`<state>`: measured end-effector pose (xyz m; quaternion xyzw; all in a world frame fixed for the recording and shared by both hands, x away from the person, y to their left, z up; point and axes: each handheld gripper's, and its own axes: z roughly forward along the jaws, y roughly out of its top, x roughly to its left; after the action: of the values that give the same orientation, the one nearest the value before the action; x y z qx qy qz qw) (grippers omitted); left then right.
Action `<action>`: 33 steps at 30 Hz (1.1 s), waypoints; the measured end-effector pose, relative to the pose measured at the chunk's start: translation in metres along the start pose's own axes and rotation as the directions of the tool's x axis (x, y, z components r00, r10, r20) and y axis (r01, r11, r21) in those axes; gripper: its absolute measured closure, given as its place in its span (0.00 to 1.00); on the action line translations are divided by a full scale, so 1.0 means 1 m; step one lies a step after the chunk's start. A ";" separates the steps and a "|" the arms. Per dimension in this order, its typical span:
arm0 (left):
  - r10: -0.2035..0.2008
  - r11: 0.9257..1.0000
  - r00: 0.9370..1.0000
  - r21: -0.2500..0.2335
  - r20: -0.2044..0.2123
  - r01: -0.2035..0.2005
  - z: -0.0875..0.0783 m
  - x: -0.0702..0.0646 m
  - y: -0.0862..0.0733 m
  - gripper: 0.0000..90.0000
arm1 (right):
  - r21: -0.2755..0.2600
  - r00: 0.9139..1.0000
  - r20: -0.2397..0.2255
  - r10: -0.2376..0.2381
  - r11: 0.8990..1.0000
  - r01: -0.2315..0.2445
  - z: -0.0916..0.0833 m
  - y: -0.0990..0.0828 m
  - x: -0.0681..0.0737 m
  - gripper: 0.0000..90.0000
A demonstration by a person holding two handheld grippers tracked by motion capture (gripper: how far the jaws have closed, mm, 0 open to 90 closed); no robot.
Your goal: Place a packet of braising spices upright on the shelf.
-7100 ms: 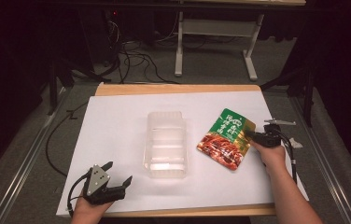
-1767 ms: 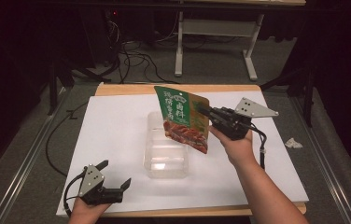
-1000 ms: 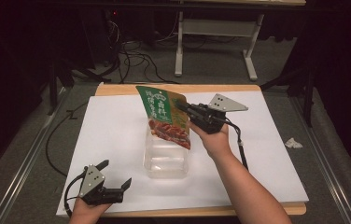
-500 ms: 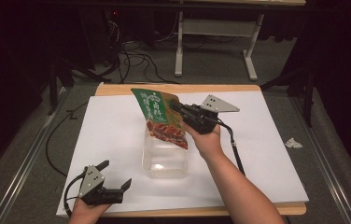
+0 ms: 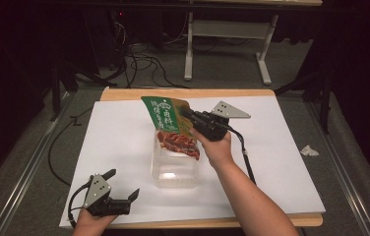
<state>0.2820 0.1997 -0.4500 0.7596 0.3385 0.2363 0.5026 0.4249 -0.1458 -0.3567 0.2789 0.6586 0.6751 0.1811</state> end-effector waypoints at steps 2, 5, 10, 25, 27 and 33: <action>0.003 1.000 1.000 0.002 0.003 -0.003 0.000 0.000 0.000 0.00 | 0.013 1.000 0.001 -0.017 1.000 0.017 0.001 -0.002 0.000 1.00; 0.002 1.000 1.000 0.002 0.002 -0.002 0.000 0.000 0.000 0.01 | 0.010 1.000 0.006 -0.016 1.000 0.016 0.000 -0.005 0.000 1.00; 0.004 1.000 1.000 0.004 0.005 -0.004 0.000 0.000 0.000 0.01 | 0.017 1.000 0.010 -0.025 1.000 0.025 -0.004 -0.008 -0.002 1.00; 0.012 1.000 1.000 0.020 0.016 -0.013 0.002 -0.002 0.000 0.01 | 0.042 0.999 0.036 -0.028 0.999 0.027 -0.017 -0.016 -0.006 1.00; 0.015 1.000 1.000 0.020 0.016 -0.015 0.002 -0.002 0.000 0.01 | 0.041 0.999 0.040 -0.028 0.999 0.026 -0.017 -0.017 -0.007 1.00; 0.013 1.000 1.000 0.020 0.016 -0.014 0.002 -0.002 0.000 0.01 | 0.050 0.998 0.058 -0.023 0.999 0.021 -0.022 -0.018 -0.010 1.00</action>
<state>0.2817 0.1968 -0.4510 0.7687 0.3317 0.2303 0.4960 0.4172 -0.1677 -0.3759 0.2956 0.6725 0.6481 0.2008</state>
